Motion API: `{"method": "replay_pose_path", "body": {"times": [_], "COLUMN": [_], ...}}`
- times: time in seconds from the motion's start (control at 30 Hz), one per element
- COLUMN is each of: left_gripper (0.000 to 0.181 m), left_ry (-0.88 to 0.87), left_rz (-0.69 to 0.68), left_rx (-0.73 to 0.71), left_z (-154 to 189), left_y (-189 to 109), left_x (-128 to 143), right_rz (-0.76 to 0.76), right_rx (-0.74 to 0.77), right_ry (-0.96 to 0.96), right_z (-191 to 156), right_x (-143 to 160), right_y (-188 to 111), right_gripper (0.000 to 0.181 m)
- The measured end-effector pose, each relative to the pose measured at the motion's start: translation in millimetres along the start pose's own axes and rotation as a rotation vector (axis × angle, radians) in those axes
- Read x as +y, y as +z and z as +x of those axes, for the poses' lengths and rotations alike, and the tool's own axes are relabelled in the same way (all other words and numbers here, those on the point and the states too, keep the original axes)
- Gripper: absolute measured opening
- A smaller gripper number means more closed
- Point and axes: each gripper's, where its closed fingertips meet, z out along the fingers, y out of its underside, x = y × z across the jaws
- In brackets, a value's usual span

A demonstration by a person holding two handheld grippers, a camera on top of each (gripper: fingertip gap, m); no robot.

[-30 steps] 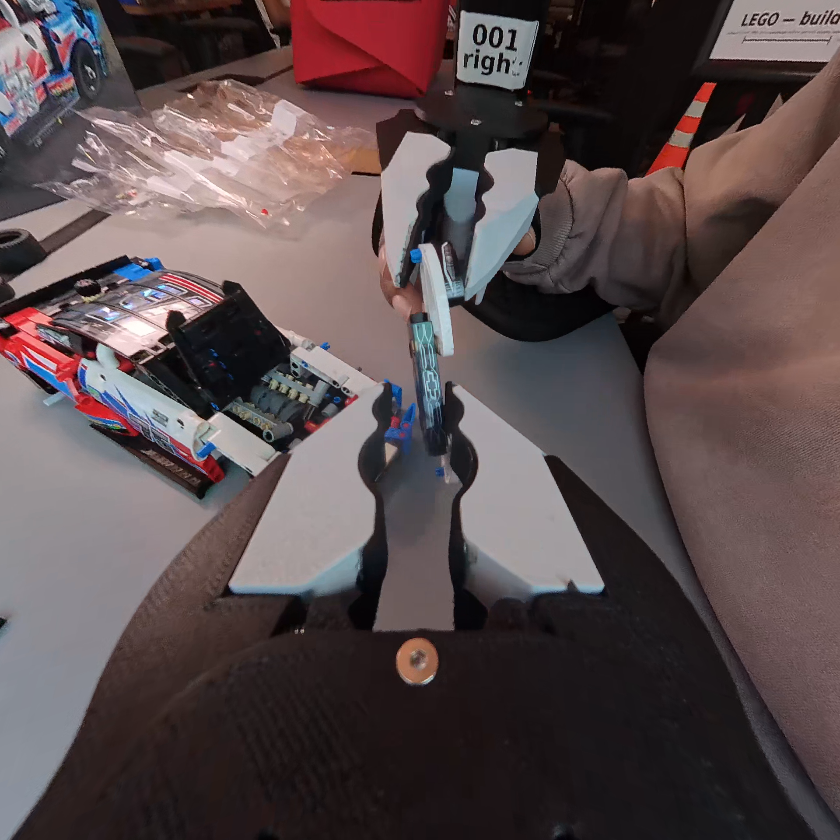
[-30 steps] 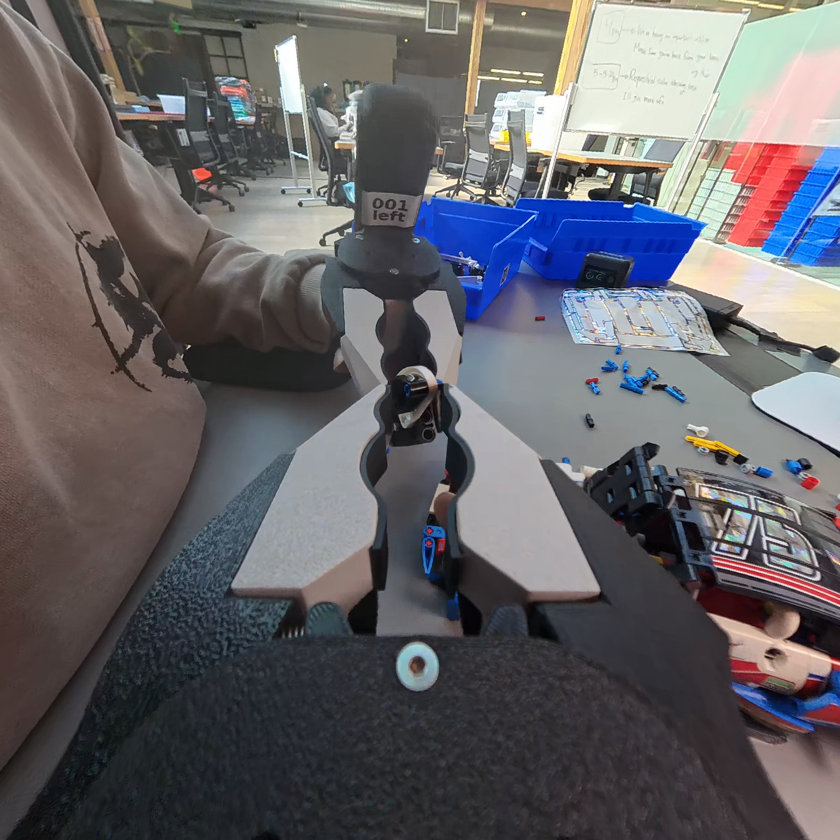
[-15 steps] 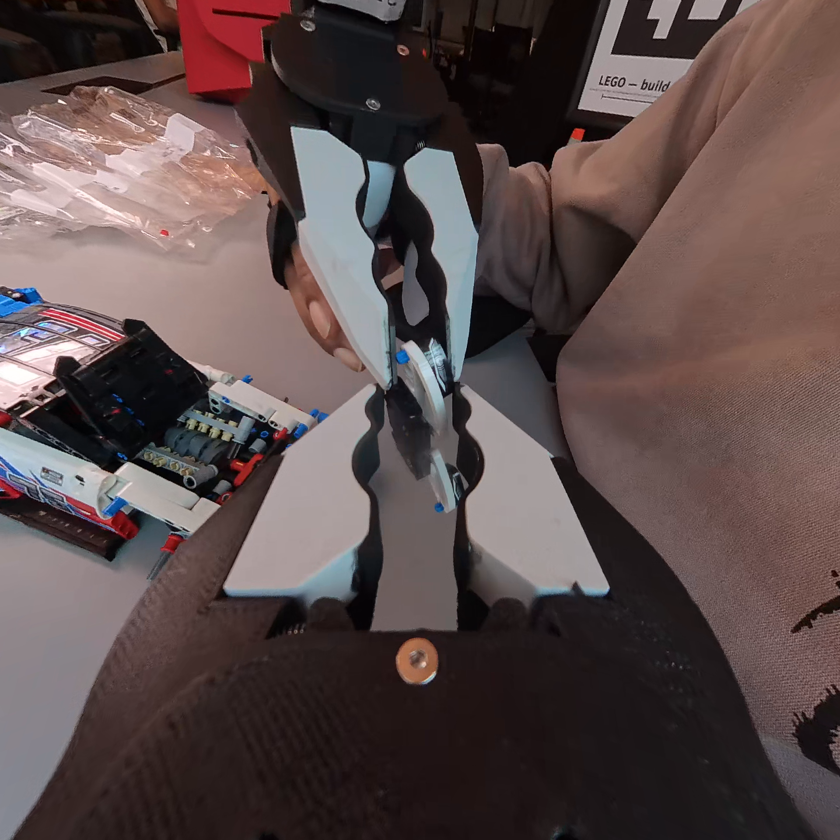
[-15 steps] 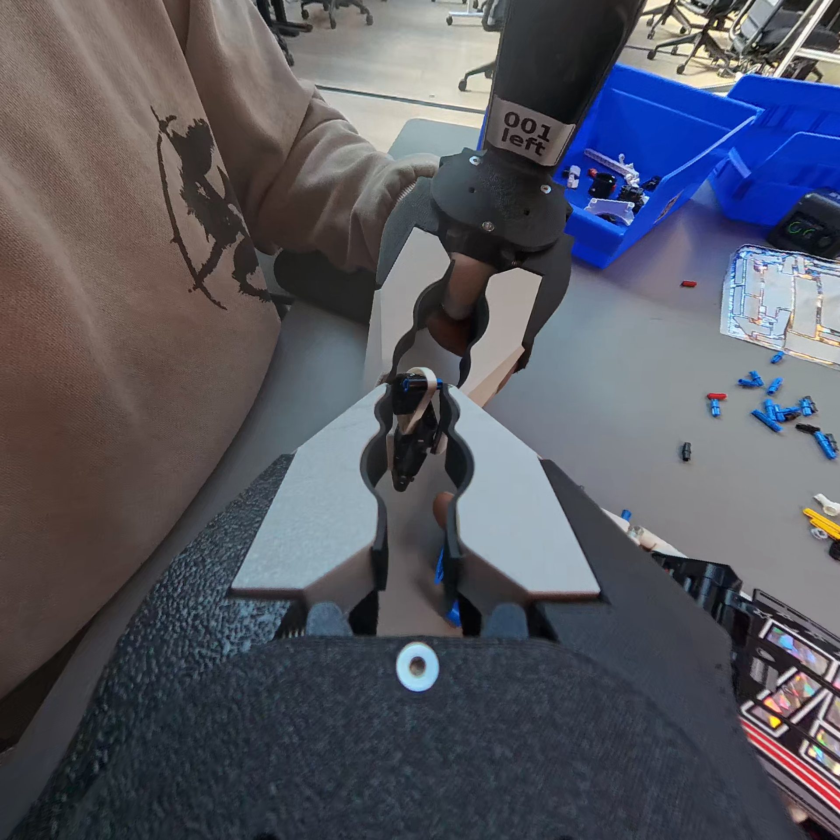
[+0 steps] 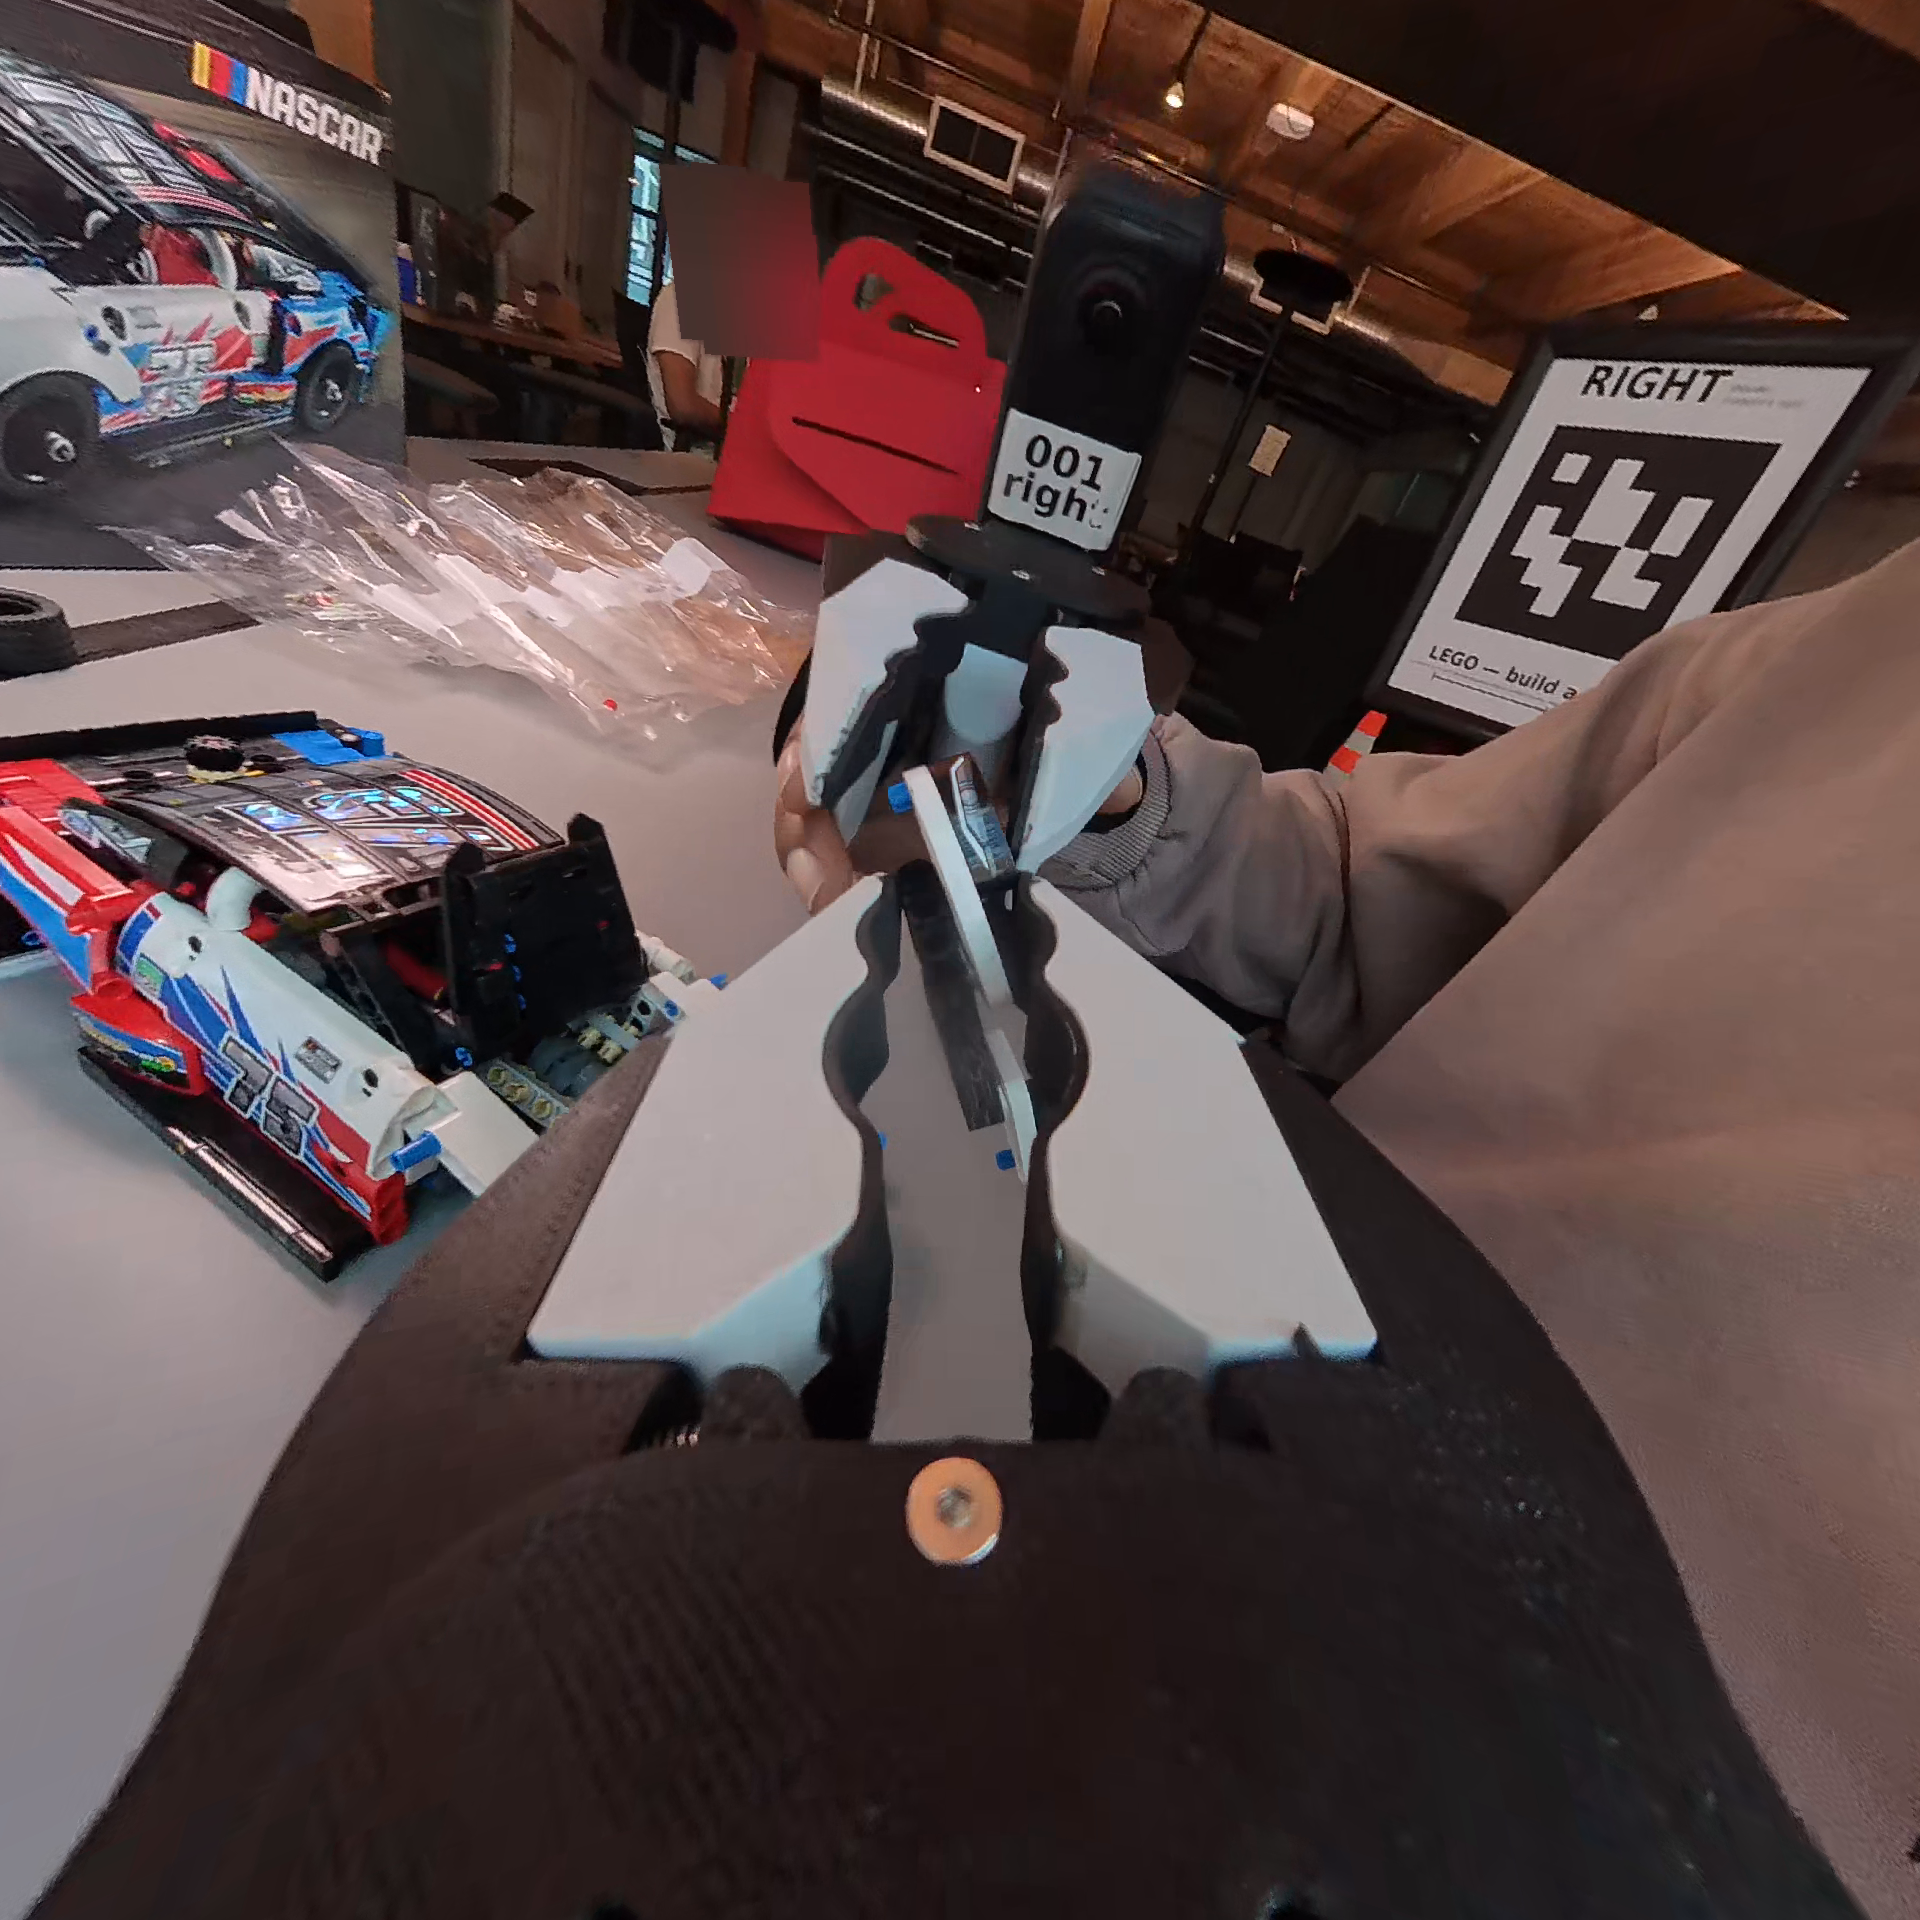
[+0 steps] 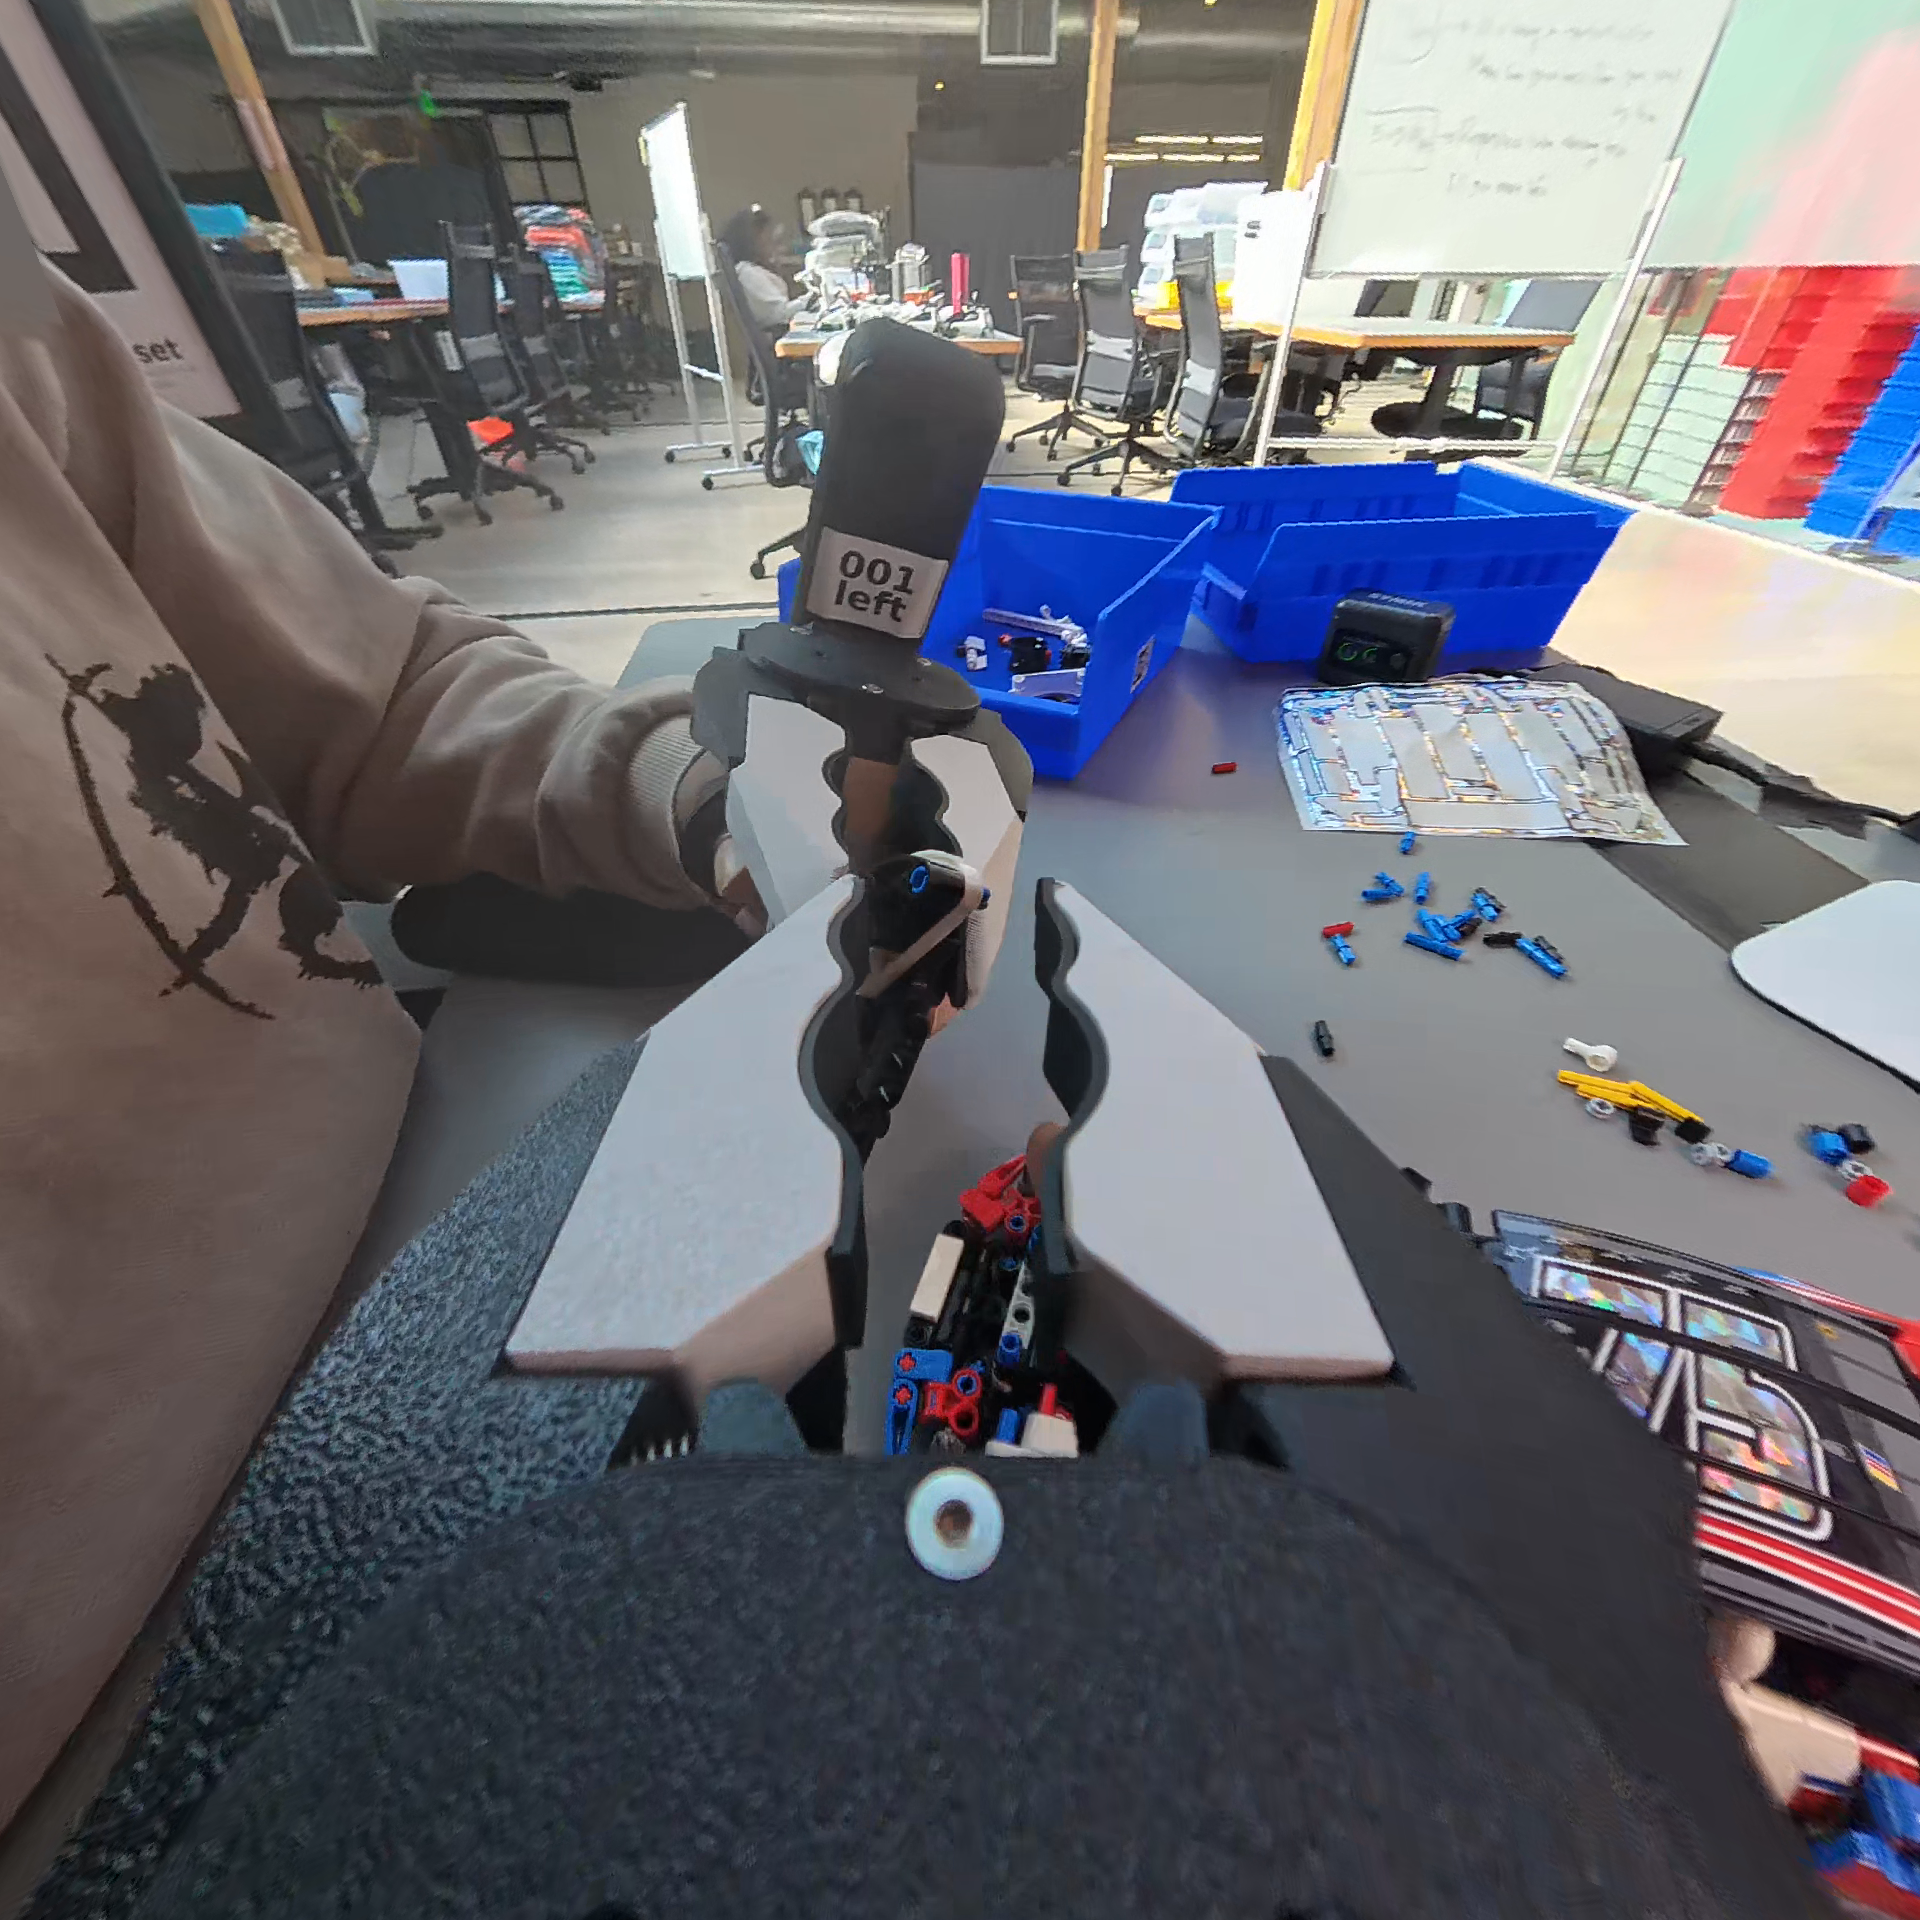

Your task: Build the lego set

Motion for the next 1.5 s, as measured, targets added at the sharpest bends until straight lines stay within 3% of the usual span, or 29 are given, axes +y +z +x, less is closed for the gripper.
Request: {"method": "replay_pose_path", "body": {"times": [0.27,0.43,0.57,0.67,0.93,1.0,1.1,1.17,1.23,1.3,1.5], "left_gripper": [0.018,0.018,0.019,0.018,0.018,0.018,0.018,0.018,0.018,0.018,0.018], "left_ry": [-0.064,-0.188,-0.249,-0.268,-0.347,-0.334,-0.279,-0.241,-0.221,-0.220,-0.296], "left_rz": [0.152,0.325,0.404,0.423,0.426,0.425,0.405,0.386,0.372,0.370,0.399], "left_rx": [-0.102,-0.149,-0.188,-0.223,-0.202,-0.217,-0.248,-0.244,-0.241,-0.243,-0.239], "left_z": [-19,-36,-48,-57,-67,-68,-65,-57,-52,-52,-61], "left_y": [-9,-10,-8,-16,-22,-23,-21,-14,-8,-9,-20], "left_x": [-26,-55,-64,-61,-49,-49,-49,-49,-49,-50,-51], "right_rz": [-0.001,-0.048,-0.071,-0.010,0.002,0.007,0.002,-0.046,-0.091,-0.075,-0.023], "right_rx": [0.181,0.356,0.450,0.439,0.437,0.437,0.420,0.439,0.489,0.473,0.516], "right_ry": [0.035,0.052,-0.036,-0.040,-0.007,0.029,0.131,0.129,0.062,0.010,-0.008], "right_z": [11,13,24,24,39,40,36,35,39,37,48], "right_x": [7,34,29,22,29,30,30,34,38,35,27], "right_y": [-27,-9,0,-2,-19,-20,-11,0,3,0,-27], "right_gripper": [0.046,0.056,0.038,0.000,0.000,0.017,0.058,0.068,0.048,0.010,0.000]}}
